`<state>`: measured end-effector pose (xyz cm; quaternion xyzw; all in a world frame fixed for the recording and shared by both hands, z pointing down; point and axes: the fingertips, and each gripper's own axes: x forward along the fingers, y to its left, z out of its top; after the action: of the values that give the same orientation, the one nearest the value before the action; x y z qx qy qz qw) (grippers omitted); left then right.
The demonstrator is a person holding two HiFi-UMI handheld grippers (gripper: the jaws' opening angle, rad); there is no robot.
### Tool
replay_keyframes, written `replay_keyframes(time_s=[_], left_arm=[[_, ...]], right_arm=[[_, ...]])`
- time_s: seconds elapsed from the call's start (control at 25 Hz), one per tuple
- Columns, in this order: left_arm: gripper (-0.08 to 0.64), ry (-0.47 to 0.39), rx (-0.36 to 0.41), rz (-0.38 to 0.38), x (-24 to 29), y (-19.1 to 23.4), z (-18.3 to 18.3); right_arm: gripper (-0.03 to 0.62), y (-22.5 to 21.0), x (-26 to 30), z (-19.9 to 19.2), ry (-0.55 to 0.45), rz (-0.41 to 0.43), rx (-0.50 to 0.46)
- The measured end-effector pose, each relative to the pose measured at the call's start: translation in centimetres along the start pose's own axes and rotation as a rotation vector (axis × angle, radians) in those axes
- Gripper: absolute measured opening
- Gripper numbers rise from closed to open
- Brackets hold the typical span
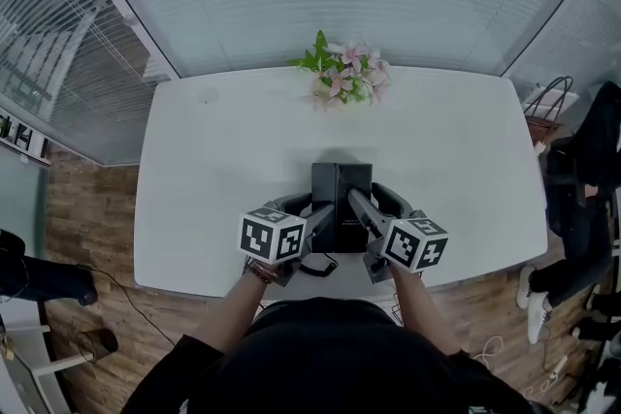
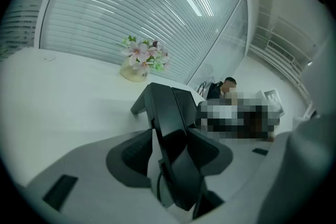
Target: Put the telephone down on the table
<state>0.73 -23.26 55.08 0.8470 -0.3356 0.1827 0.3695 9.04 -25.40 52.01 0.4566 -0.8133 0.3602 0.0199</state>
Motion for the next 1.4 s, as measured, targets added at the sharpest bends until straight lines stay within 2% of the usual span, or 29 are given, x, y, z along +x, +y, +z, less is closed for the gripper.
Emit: replay_keyframes(time_s=[0.16,0.4,0.68,1.0,1.2,1.4], left_arm=[[0.207,-0.051,0.034,0.039,-0.9,0.3,1.1],[0.193,-0.159,0.030,0.086,-2.5,1.2,3.6],[0.181,-0.320,0.022,0.057,-4.8,0.1,7.4],[0.153,-0.436,0.117,0.060,-7.3,-1.8,10.1],[0.144,-0.487,0.192,0.072,-8.8,-3.2,11.7],[0.135,-0.527,0.244,0.070,-9.8,-4.5,12.9]], right_arm=[[0.227,0.5,-0.4,0.9,-0.025,0.006,-0.031],[0.215,1.1,-1.0,2.5,-0.068,0.012,-0.078],[0.200,2.3,-1.8,4.9,-0.140,0.029,-0.146],[0.195,4.6,-3.1,7.8,-0.226,0.041,-0.242],[0.173,6.4,-4.2,9.6,-0.303,0.053,-0.313],[0.154,8.0,-4.9,10.8,-0.338,0.054,-0.357]])
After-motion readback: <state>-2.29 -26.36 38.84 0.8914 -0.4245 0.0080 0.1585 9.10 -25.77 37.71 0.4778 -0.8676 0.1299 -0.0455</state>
